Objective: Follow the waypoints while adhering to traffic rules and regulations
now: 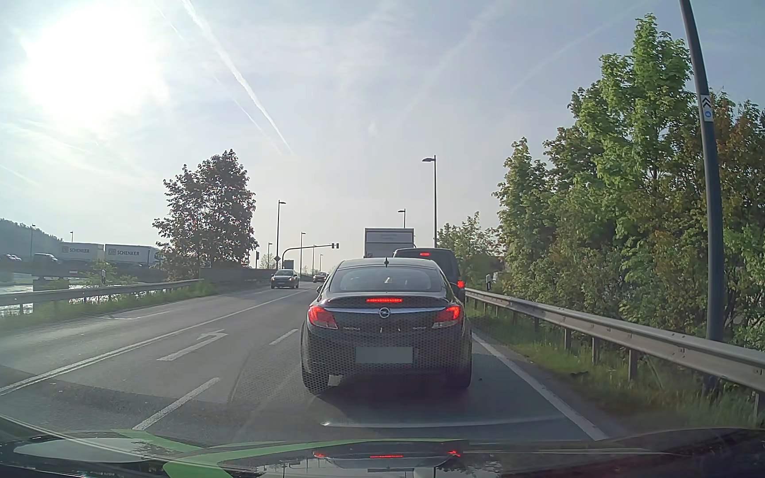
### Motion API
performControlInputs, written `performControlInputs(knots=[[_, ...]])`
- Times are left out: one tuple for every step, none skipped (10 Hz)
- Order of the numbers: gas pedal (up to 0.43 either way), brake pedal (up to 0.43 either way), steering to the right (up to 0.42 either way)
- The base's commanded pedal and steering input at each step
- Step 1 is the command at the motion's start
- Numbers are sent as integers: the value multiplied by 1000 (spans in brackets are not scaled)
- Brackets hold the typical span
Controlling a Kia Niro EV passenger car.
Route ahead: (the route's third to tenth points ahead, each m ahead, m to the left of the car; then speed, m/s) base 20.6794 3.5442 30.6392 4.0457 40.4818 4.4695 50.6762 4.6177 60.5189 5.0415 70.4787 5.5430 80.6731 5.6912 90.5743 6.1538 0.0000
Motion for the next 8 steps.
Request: performControlInputs(knots=[[0,439,0],[0,439,0],[0,439,0],[0,439,0],[0,439,0],[0,439,0],[0,439,0],[0,445,0]])
